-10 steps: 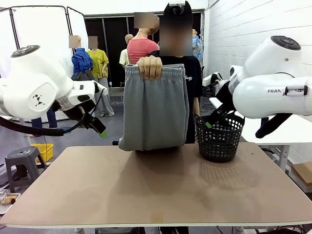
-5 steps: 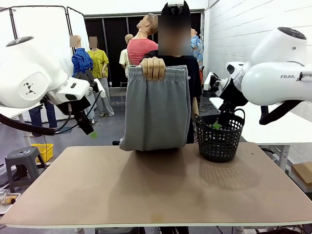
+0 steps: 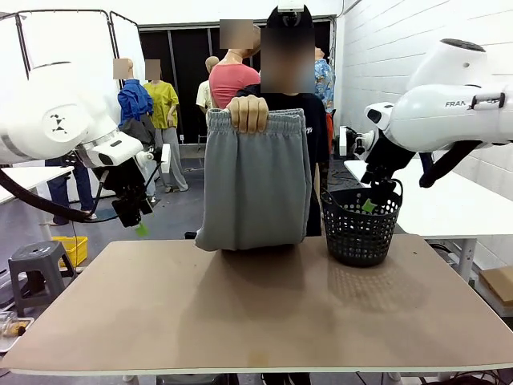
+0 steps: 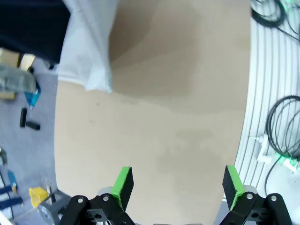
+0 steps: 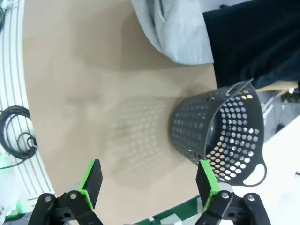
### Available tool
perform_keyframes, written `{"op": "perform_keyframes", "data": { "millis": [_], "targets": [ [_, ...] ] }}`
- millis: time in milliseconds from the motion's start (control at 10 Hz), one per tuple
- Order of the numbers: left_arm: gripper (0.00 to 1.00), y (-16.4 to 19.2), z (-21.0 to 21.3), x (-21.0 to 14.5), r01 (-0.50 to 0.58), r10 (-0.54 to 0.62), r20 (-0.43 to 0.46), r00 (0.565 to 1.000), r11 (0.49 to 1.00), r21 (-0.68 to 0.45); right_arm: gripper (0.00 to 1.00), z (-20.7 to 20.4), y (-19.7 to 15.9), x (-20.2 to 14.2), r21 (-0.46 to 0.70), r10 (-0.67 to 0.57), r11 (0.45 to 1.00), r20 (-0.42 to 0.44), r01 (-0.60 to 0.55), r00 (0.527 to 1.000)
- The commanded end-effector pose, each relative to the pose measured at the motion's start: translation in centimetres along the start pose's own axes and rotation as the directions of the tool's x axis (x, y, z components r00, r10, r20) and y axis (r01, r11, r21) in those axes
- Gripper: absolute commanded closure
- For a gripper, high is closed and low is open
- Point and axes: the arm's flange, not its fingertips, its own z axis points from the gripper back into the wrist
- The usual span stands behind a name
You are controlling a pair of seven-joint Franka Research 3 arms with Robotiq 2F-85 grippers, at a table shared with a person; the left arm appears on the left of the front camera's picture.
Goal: Fold the training pants.
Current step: Grab both ends of the Training pants handed by a person.
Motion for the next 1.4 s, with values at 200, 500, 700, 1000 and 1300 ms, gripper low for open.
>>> {"op": "perform_keyframes", "data": {
  "millis": [200, 500, 700, 1000, 1300],
  "targets": [
    [0.0, -0.5, 0.5, -0.1, -0.069, 0.069, 0.005, 0.998, 0.997, 0.04, 0.0, 0.4, 0.4, 0.1, 0.01, 0.0, 1.0, 0.011, 0.0, 1.0],
    [0.0, 2.6, -1.0, -0.6, 0.029, -0.026, -0.074, 0.997, 0.999, 0.032, 0.0, -3.0, -2.0, 0.7, -0.013, 0.064, 0.998, 0.0, -0.064, 0.998],
    [0.0, 3.4, -2.0, -0.2, 0.08, -0.078, -0.025, 0.997, 0.994, 0.071, 0.0, -4.8, -2.7, 1.2, 0.014, 0.097, 0.995, 0.036, -0.098, 0.995],
    [0.0, 4.3, -3.6, 0.0, 0.086, -0.101, 0.137, 0.985, 0.99, 0.11, 0.0, -6.3, -3.3, 1.1, 0.048, 0.088, 0.994, 0.113, -0.094, 0.99],
    [0.0, 4.7, -4.4, 0.1, 0.125, -0.137, 0.261, 0.955, 0.99, 0.063, 0.0, -7.3, -3.5, 1.0, 0.077, 0.094, 0.99, 0.259, -0.118, 0.961]
  ]
}}
